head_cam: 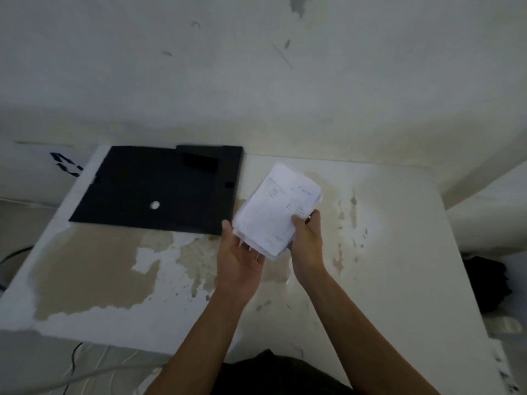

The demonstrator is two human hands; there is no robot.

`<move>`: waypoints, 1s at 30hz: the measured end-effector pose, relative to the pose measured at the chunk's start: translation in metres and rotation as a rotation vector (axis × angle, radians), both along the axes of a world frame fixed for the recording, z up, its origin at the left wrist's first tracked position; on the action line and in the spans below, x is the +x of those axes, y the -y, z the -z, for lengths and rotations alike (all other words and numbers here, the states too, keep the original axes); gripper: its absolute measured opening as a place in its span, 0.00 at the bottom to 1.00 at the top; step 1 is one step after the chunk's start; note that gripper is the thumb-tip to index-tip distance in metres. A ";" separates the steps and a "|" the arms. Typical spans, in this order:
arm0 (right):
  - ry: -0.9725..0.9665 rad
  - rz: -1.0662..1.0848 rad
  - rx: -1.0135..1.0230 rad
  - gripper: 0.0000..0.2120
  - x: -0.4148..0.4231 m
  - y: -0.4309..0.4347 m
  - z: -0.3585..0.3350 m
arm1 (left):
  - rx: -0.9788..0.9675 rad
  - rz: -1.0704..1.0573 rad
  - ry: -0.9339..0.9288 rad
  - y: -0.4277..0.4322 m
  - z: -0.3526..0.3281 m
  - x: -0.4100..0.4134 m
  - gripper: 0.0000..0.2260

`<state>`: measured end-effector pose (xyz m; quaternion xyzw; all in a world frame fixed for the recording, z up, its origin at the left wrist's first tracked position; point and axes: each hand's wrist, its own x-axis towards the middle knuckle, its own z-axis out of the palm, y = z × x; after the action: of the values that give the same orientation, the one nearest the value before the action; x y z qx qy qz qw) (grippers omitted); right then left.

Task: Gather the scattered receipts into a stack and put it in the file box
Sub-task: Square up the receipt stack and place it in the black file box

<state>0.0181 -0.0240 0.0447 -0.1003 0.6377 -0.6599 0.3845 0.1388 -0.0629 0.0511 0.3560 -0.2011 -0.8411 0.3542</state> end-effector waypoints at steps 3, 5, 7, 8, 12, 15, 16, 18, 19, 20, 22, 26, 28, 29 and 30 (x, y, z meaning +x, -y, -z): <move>0.002 -0.060 -0.086 0.12 0.014 0.022 -0.021 | -0.165 0.038 0.010 0.023 -0.009 0.000 0.23; 0.024 -0.054 -0.140 0.12 0.008 0.033 -0.039 | -0.249 0.055 0.041 0.047 -0.011 0.007 0.21; 0.058 -0.010 -0.174 0.13 -0.010 0.040 -0.058 | -0.265 0.101 0.060 0.072 -0.012 0.023 0.20; 0.056 -0.018 -0.153 0.14 -0.018 0.043 -0.069 | -0.259 0.129 0.072 0.085 -0.013 0.032 0.20; -0.178 -0.320 0.238 0.21 -0.021 0.069 -0.086 | -0.233 0.301 0.136 0.121 -0.013 0.058 0.21; -0.355 -0.459 0.432 0.22 0.007 0.089 -0.074 | -0.222 0.370 0.200 0.133 -0.016 0.071 0.19; -0.358 -0.421 0.456 0.22 0.017 0.095 -0.069 | -0.198 0.355 0.218 0.136 -0.016 0.076 0.18; -0.335 -0.351 0.475 0.21 0.034 0.105 -0.058 | -0.152 0.309 0.281 0.144 -0.014 0.088 0.16; -0.359 -0.374 0.496 0.21 0.042 0.109 -0.054 | -0.143 0.298 0.322 0.150 -0.013 0.095 0.16; -0.384 -0.416 0.513 0.22 0.049 0.113 -0.050 | -0.130 0.296 0.357 0.157 -0.011 0.104 0.15; -0.408 -0.439 0.500 0.22 0.061 0.122 -0.046 | -0.092 0.322 0.374 0.171 -0.008 0.126 0.14; -0.410 -0.483 0.441 0.22 0.080 0.138 -0.049 | -0.053 0.398 0.351 0.196 -0.007 0.168 0.14; -0.310 -0.487 0.398 0.20 0.095 0.149 -0.048 | -0.041 0.398 0.296 0.201 -0.008 0.179 0.15; -0.256 -0.469 0.379 0.19 0.103 0.155 -0.048 | -0.038 0.390 0.266 0.202 -0.009 0.181 0.15; -0.234 -0.457 0.378 0.19 0.110 0.161 -0.047 | -0.040 0.375 0.251 0.202 -0.009 0.183 0.16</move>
<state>0.1284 -0.1846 0.0920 -0.2429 0.7497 -0.4105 0.4588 0.3214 -0.2646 0.0602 0.4073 -0.3229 -0.8371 0.1708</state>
